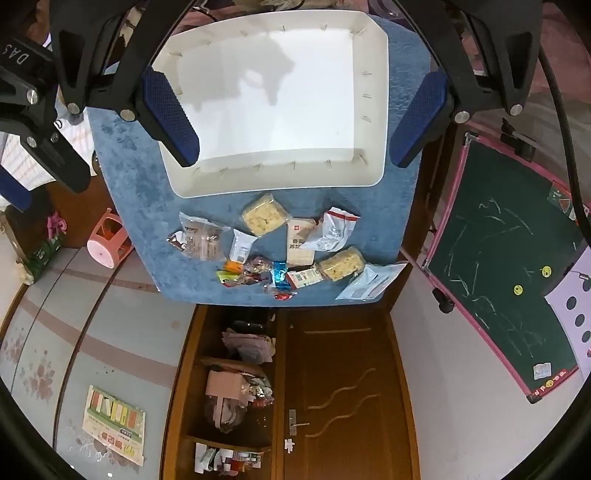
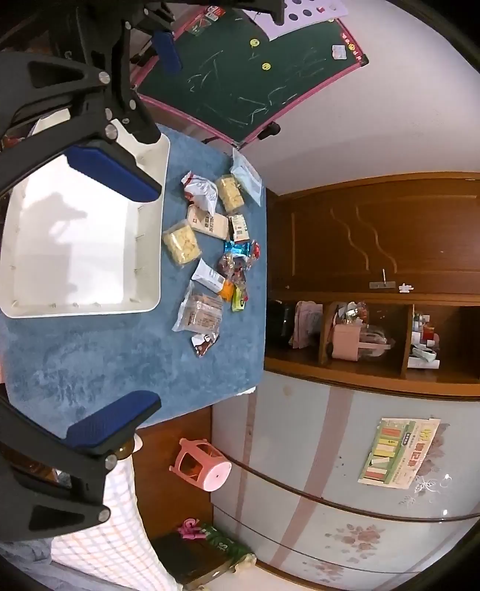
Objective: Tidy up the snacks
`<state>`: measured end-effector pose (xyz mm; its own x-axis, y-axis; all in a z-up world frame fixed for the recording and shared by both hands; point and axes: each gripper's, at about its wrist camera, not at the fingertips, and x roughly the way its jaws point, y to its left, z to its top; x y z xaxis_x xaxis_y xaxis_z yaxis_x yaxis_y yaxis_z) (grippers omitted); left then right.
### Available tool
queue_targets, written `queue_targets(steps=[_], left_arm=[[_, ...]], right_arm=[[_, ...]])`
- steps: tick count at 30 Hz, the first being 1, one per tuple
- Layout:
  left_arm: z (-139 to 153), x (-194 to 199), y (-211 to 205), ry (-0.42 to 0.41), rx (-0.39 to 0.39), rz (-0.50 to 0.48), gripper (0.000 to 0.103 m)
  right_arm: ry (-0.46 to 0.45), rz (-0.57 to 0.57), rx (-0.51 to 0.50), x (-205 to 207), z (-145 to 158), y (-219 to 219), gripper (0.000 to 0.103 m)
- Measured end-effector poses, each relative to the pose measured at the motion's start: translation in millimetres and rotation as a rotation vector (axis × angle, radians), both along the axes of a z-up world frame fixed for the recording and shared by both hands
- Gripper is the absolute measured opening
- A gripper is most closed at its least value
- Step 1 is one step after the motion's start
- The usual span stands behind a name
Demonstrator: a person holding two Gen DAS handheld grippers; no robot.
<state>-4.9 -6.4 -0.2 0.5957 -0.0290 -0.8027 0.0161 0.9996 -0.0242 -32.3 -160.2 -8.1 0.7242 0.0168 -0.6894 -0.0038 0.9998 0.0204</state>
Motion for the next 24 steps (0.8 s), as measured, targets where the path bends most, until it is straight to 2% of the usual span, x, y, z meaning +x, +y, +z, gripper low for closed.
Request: queue_targets(steps=[12,19,24], left_arm=[[5.0,2.8,-0.8,0.003,-0.024,-0.018,0.102],[4.6,1.7,0.1,-0.005,-0.029,-0.035,0.102],[4.4,2.7,-1.5,-0.005,-0.017,-0.038,0.102]], right_arm=[[0.005,0.03,0.041,-1.2,-1.3,-5.0,0.103],[0.041,0.045,0.109,2.8,-5.2,-13.3,0.103],[0.039,0.034,0.11,3.7,-5.7,-13.4,0.103]])
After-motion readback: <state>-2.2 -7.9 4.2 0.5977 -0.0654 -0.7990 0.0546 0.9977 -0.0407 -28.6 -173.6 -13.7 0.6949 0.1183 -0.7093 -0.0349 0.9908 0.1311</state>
